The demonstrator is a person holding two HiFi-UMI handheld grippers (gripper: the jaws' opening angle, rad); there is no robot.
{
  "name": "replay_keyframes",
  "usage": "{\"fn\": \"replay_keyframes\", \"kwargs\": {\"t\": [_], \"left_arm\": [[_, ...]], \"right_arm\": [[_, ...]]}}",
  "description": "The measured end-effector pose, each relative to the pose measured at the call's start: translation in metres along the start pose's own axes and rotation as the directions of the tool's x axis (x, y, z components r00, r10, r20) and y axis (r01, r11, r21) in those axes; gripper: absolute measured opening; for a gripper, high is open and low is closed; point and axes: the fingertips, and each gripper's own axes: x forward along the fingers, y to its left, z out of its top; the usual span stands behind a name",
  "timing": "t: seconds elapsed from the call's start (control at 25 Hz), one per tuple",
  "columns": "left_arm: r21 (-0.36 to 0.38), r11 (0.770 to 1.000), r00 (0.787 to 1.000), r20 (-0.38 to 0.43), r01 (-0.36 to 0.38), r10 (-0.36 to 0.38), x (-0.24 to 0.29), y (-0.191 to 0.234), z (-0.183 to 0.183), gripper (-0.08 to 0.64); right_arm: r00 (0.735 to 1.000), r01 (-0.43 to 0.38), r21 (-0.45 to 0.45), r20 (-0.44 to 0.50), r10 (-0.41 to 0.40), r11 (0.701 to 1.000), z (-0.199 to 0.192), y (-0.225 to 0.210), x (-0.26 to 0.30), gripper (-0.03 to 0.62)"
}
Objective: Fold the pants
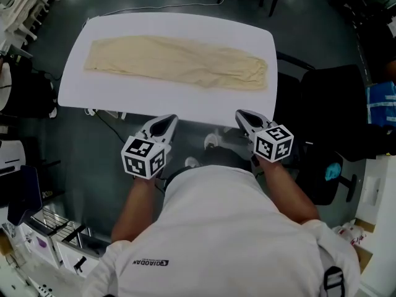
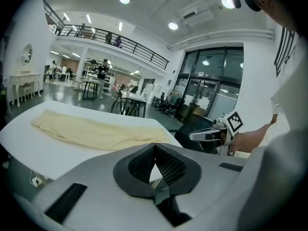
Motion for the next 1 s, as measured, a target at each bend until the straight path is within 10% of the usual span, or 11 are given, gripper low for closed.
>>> {"fn": "replay_keyframes", "kwargs": {"t": [1.0], "left_arm": [[0.000, 0.994, 0.989, -0.105, -0.107, 0.106, 0.126, 0.072, 0.080, 0.028]], "right_arm": [[0.857, 0.497, 0.077, -0.200, -0.475, 0.864, -0.007, -0.334, 0.086, 0.161]]}}
